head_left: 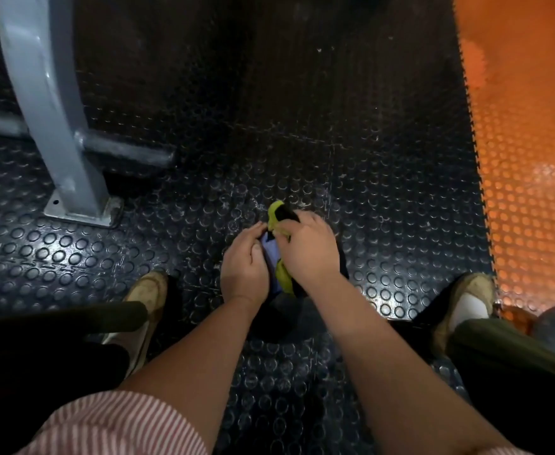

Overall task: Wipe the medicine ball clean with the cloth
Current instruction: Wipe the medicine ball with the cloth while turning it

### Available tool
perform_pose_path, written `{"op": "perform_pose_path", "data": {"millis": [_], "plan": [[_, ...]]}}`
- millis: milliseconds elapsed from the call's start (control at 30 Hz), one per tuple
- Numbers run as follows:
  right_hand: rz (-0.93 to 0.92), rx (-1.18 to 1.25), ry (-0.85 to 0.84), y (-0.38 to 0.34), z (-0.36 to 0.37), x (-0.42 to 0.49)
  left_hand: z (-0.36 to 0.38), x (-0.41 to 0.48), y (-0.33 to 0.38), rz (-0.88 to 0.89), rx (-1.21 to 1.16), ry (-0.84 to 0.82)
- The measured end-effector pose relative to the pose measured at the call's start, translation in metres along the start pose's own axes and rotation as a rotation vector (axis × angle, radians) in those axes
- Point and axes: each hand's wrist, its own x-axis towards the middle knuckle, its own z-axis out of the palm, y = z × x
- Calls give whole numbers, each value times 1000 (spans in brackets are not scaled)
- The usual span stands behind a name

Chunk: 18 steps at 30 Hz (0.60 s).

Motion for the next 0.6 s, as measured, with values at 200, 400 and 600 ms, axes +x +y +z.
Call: {"op": "perform_pose_path", "data": {"millis": [200,400,600], "plan": [[-35,98,275,0,23,-72,4,17,9,-85,78,-65],[24,70,193,6,2,-23,6,-1,3,90,121,-27],[64,38,141,20,-3,-4,18,-14,10,149,202,76]]}}
